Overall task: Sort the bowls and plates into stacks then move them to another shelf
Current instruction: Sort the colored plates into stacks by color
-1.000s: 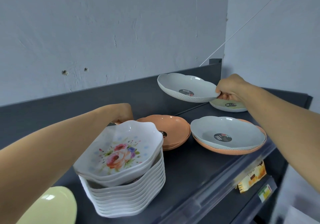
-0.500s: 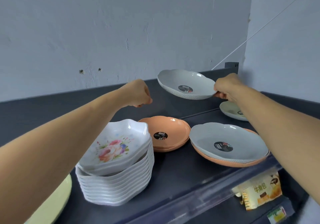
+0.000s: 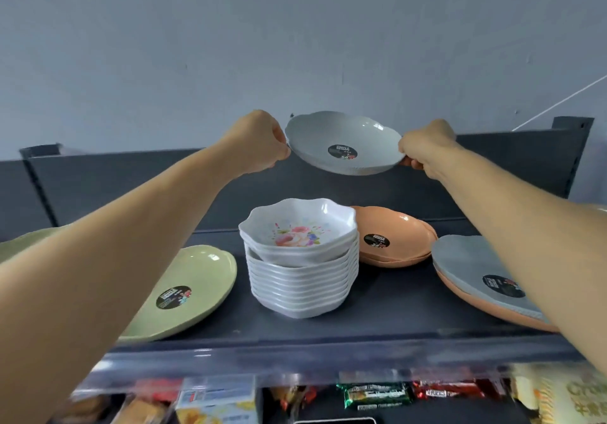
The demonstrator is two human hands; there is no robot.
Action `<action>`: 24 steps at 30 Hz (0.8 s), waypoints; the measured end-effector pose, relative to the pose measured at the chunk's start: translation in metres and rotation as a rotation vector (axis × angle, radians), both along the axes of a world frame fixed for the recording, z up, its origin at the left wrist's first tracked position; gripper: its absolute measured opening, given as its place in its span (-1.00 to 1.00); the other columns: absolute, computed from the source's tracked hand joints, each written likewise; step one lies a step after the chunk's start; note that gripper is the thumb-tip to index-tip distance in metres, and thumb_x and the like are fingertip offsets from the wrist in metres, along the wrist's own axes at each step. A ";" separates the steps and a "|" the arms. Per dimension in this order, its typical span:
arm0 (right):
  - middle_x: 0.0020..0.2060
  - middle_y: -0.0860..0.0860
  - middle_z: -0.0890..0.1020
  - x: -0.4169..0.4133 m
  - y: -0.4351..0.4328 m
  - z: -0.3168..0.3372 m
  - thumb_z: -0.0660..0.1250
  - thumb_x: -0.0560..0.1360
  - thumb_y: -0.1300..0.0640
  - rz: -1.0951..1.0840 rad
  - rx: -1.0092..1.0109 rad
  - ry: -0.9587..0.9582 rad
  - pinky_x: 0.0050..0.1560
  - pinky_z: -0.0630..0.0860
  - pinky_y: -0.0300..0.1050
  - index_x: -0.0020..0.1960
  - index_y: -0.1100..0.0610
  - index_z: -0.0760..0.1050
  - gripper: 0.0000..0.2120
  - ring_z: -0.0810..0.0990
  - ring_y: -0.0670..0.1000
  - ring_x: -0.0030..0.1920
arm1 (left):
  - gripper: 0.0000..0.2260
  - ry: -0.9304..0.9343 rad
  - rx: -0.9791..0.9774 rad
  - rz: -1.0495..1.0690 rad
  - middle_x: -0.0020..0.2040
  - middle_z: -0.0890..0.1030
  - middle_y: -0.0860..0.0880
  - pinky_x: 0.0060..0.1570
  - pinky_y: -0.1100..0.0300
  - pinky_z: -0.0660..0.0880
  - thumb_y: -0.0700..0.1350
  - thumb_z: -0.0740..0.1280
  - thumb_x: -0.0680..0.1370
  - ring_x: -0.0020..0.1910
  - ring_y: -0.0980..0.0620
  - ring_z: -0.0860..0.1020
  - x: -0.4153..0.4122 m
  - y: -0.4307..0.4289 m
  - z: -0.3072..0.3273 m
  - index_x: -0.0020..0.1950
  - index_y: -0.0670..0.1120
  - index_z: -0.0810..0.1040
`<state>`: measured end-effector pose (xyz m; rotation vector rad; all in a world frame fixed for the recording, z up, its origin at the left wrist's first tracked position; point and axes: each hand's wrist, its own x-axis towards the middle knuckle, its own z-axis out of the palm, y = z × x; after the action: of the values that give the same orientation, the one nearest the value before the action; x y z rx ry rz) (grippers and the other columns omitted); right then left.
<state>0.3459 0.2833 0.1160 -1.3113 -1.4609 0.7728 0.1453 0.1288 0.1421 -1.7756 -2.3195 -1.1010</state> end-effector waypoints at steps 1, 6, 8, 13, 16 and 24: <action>-0.35 0.10 0.50 -0.013 -0.006 0.001 0.25 0.43 0.37 0.022 0.009 -0.010 -0.57 0.30 -0.21 -0.31 0.20 0.39 -0.83 0.46 0.02 -0.44 | -0.86 0.001 0.002 0.019 -0.21 0.58 -0.15 -0.41 0.29 0.33 -0.24 0.31 0.50 -0.26 -0.10 0.52 -0.008 -0.010 0.000 0.01 -0.24 0.59; -0.34 0.08 0.48 -0.080 -0.043 0.008 0.22 0.43 0.38 0.106 0.015 -0.030 -0.67 0.30 -0.34 -0.32 0.20 0.36 -0.81 0.52 0.07 -0.36 | -0.84 0.002 0.072 0.159 -0.16 0.59 -0.14 -0.25 0.19 0.46 -0.23 0.28 0.52 -0.17 -0.16 0.58 -0.060 -0.068 0.003 0.03 -0.23 0.60; -0.32 0.08 0.48 -0.107 -0.058 0.011 0.22 0.43 0.38 0.131 0.021 -0.040 -0.71 0.28 -0.37 -0.32 0.20 0.35 -0.82 0.53 0.09 -0.35 | -0.85 -0.023 0.093 0.203 -0.13 0.59 -0.14 -0.08 0.07 0.54 -0.24 0.28 0.52 -0.04 -0.20 0.63 -0.084 -0.091 0.003 0.03 -0.22 0.60; -0.33 0.09 0.45 -0.172 -0.095 0.010 0.23 0.41 0.40 0.177 0.038 -0.103 -0.62 0.32 -0.22 -0.32 0.21 0.33 -0.82 0.49 0.08 -0.42 | -0.83 -0.023 0.031 0.258 -0.18 0.59 -0.15 -0.10 0.13 0.48 -0.23 0.29 0.52 -0.18 -0.12 0.57 -0.137 -0.139 -0.003 0.03 -0.26 0.60; -0.33 0.10 0.46 -0.209 -0.111 0.005 0.22 0.42 0.40 0.208 0.024 -0.125 -0.64 0.32 -0.24 -0.32 0.22 0.34 -0.81 0.53 0.13 -0.33 | -0.83 -0.032 -0.008 0.276 -0.24 0.56 -0.15 -0.17 0.18 0.44 -0.25 0.29 0.50 -0.24 -0.08 0.51 -0.163 -0.160 -0.012 0.00 -0.30 0.60; -0.32 0.11 0.46 -0.299 -0.137 -0.041 0.23 0.49 0.36 0.271 -0.114 -0.162 -0.56 0.42 -0.14 -0.34 0.23 0.35 -0.77 0.59 0.16 -0.26 | -0.86 -0.036 -0.114 0.333 -0.30 0.55 -0.07 -0.23 0.19 0.44 -0.28 0.25 0.50 -0.23 -0.11 0.51 -0.217 -0.186 -0.042 -0.07 -0.22 0.61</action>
<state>0.0467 0.1461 0.0745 -1.3009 -1.7705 0.9555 -0.0717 -0.0571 0.1001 -1.3357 -2.6196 -0.9709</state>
